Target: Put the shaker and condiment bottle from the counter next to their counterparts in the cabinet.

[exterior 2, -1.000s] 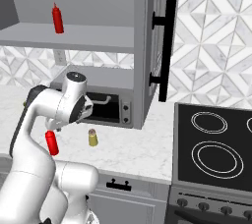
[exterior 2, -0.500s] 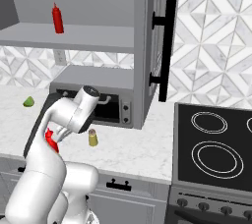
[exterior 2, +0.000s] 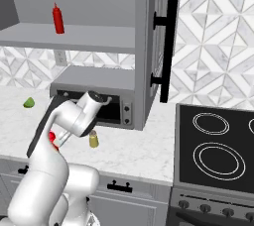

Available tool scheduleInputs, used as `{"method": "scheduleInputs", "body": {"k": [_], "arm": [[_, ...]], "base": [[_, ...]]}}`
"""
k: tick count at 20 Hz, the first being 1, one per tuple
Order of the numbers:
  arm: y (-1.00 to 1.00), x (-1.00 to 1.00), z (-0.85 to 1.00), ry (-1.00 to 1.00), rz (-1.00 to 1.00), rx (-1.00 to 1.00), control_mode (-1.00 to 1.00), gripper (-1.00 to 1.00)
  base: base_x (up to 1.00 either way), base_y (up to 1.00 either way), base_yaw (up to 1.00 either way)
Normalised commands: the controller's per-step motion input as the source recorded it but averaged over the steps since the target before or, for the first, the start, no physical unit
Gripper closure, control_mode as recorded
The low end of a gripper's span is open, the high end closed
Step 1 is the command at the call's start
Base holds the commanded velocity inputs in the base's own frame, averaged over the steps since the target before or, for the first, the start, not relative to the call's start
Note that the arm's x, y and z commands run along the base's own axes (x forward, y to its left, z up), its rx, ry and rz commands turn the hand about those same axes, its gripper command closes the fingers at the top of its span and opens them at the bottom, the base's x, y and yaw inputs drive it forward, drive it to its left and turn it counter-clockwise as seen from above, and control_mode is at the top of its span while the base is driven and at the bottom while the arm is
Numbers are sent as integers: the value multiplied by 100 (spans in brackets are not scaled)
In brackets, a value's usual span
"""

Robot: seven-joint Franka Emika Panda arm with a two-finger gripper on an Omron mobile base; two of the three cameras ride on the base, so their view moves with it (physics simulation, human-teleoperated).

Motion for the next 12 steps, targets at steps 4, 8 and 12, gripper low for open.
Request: {"method": "scheduleInputs", "body": {"k": [4,8,12], "arm": [[0,-5,-19,-2,9,7,-100,-100],[9,1,-25,-3,0,10,-100,-100],[18,0,-19,-7,0,10,-100,-100]], "base": [[0,0,0],[0,0,0],[0,0,0]]}}
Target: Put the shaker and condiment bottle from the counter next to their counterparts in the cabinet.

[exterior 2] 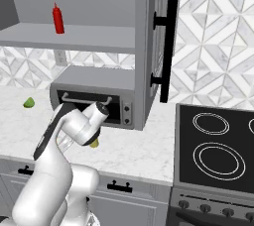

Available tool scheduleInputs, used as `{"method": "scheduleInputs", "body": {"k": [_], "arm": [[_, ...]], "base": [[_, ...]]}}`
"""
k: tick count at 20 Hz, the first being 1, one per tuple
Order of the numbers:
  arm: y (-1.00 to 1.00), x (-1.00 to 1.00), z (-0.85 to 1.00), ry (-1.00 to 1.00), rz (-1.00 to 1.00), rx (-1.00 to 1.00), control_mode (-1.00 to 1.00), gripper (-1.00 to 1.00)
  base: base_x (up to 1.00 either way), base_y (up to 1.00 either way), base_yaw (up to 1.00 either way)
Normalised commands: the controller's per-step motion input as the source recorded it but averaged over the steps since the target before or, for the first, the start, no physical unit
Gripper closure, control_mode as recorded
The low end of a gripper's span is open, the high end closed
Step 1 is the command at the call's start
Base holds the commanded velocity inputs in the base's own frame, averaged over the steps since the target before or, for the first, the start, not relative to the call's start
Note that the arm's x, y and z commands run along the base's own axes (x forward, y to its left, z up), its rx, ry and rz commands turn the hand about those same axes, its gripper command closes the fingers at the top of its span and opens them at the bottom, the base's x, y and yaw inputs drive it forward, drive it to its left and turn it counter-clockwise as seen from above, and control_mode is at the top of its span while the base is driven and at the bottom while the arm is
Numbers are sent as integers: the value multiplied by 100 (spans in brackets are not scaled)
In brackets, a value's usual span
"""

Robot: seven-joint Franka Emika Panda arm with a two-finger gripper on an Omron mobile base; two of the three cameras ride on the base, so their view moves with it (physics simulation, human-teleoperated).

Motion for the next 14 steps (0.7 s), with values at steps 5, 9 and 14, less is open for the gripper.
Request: {"method": "scheduleInputs", "body": {"k": [5,9,14], "arm": [[17,6,-7,-4,1,5,-100,-100],[9,10,-17,0,0,2,-100,-100],[13,0,-33,0,0,1,-100,-100]], "base": [[0,0,0],[0,0,0],[0,0,0]]}}
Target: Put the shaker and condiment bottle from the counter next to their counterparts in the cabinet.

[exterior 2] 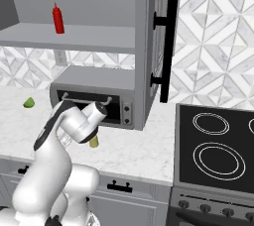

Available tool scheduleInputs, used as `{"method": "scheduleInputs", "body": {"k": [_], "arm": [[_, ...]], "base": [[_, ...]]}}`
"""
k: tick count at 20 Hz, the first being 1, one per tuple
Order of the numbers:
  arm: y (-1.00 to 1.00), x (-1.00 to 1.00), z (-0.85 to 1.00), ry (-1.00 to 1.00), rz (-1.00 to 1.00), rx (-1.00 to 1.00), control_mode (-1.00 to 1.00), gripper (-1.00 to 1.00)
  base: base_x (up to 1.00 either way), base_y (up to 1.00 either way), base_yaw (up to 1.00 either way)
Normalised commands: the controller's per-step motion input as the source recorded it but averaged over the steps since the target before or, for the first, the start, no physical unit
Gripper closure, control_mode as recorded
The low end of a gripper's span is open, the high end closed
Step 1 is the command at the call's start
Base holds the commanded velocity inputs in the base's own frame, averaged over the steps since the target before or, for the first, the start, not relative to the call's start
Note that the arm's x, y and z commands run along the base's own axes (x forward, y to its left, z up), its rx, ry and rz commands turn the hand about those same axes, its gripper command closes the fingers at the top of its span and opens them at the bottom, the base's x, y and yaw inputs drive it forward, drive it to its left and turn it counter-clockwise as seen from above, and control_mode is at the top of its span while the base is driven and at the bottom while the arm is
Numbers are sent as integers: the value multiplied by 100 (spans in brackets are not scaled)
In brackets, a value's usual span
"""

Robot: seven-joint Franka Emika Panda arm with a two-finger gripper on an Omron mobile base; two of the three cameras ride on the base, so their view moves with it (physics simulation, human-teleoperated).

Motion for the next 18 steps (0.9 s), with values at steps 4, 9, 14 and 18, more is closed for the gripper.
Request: {"method": "scheduleInputs", "body": {"k": [4,9,14,18], "arm": [[22,0,-33,0,0,0,-100,-100],[23,0,-25,0,0,1,-100,-100],[23,-1,-25,0,1,2,-100,-100],[19,-10,-22,0,1,4,-100,-100]], "base": [[0,0,0],[0,0,0],[0,0,0],[0,0,0]]}}
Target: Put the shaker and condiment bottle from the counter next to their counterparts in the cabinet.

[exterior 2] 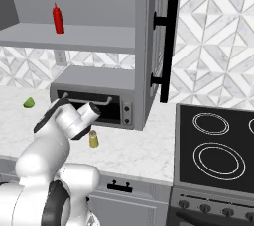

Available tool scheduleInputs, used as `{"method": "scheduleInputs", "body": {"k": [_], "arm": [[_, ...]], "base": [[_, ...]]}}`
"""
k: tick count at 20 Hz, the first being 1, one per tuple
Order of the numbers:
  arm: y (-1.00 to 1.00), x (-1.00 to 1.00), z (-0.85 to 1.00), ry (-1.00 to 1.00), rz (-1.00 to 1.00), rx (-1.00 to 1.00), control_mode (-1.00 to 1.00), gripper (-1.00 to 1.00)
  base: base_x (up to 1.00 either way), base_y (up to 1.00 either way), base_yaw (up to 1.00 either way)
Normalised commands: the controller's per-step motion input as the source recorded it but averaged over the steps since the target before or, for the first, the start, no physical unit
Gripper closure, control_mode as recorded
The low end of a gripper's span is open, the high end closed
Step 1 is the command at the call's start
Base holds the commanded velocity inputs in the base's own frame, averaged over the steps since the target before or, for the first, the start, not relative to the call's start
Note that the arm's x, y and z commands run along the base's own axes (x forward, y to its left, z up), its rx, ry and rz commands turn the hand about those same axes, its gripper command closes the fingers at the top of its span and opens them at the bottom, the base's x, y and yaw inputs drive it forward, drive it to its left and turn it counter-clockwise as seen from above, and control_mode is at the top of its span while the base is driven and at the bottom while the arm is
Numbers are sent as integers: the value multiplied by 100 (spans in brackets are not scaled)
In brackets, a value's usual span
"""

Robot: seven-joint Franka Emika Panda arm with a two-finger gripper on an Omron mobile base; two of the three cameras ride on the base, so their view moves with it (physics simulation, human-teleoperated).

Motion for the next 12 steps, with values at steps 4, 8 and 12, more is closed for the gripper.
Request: {"method": "scheduleInputs", "body": {"k": [4,8,12], "arm": [[17,-8,-22,0,1,6,-100,-100],[19,-6,-29,0,1,5,-100,-100],[14,0,-35,4,0,0,-100,100]], "base": [[0,0,0],[0,0,0],[0,0,0]]}}
